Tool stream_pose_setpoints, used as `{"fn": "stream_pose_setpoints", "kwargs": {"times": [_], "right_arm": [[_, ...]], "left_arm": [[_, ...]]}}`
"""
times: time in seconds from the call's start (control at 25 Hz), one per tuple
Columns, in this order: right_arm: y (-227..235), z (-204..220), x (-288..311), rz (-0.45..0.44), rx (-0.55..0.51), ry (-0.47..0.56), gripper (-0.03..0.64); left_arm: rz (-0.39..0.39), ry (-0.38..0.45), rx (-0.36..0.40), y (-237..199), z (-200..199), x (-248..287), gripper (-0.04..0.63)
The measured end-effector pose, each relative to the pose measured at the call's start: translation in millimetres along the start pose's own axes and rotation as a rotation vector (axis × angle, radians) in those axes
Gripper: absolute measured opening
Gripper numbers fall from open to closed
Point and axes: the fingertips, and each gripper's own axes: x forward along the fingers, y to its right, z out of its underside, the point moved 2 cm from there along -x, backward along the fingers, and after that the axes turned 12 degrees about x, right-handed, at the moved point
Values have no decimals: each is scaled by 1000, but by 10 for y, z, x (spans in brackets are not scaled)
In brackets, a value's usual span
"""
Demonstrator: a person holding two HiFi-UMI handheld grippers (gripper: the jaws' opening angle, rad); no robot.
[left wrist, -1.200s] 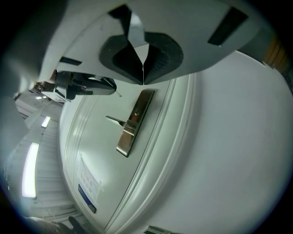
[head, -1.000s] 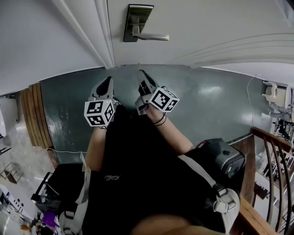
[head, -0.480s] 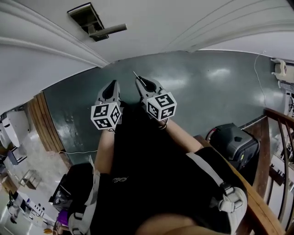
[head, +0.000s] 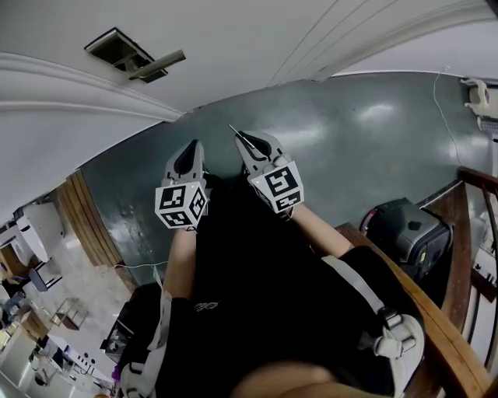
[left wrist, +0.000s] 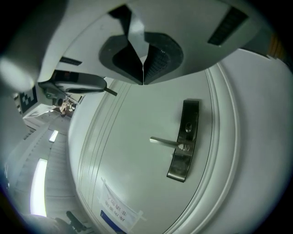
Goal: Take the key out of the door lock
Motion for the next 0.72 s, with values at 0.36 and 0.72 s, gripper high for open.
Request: {"fn": "stream_pose_setpoints", "kwargs": {"times": [0.36, 0.72], "right_arm": [[-379, -703, 153, -29, -67, 149, 31], [-788, -1717, 118, -59, -187, 378, 31]], "left_arm": [[-78, 213, 120, -232, -908, -338, 23], [-189, 401, 152, -578, -1627, -841, 23]]}}
